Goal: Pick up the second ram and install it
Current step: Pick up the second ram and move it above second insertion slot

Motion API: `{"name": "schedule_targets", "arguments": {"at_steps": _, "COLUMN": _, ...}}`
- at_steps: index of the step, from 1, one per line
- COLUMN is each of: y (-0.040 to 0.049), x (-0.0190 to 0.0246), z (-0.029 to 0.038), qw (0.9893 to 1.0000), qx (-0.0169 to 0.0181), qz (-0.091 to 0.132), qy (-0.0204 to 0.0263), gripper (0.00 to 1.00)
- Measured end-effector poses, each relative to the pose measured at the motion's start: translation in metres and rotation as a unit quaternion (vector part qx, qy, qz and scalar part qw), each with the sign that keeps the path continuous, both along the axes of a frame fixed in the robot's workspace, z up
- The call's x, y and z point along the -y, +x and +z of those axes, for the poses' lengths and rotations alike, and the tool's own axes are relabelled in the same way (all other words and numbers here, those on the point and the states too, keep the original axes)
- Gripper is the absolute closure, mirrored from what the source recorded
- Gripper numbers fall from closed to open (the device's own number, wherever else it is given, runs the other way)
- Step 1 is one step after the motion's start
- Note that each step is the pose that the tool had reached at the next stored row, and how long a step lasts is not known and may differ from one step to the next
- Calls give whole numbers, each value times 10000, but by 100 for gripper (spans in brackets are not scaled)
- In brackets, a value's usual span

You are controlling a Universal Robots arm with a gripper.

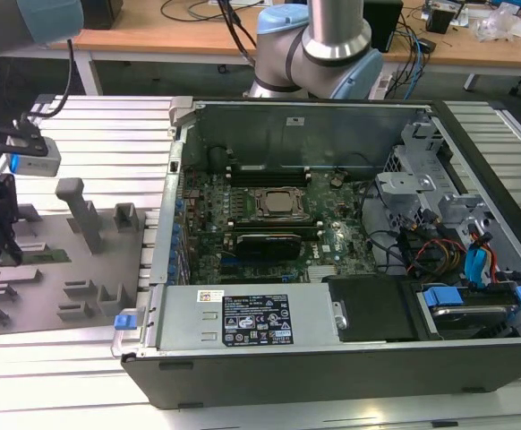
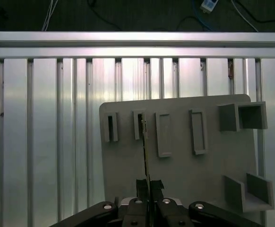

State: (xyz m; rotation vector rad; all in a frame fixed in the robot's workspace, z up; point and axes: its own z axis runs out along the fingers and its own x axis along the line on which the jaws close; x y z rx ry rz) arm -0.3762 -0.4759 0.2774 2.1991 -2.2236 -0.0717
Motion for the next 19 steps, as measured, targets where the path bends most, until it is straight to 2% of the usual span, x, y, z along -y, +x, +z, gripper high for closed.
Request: {"name": "schedule_targets", "arguments": {"at_steps": 19, "y": 0, "x": 0, "z": 372, "qw": 10000, "qx": 0, "qz": 0, "qy": 0, "gripper": 86}}
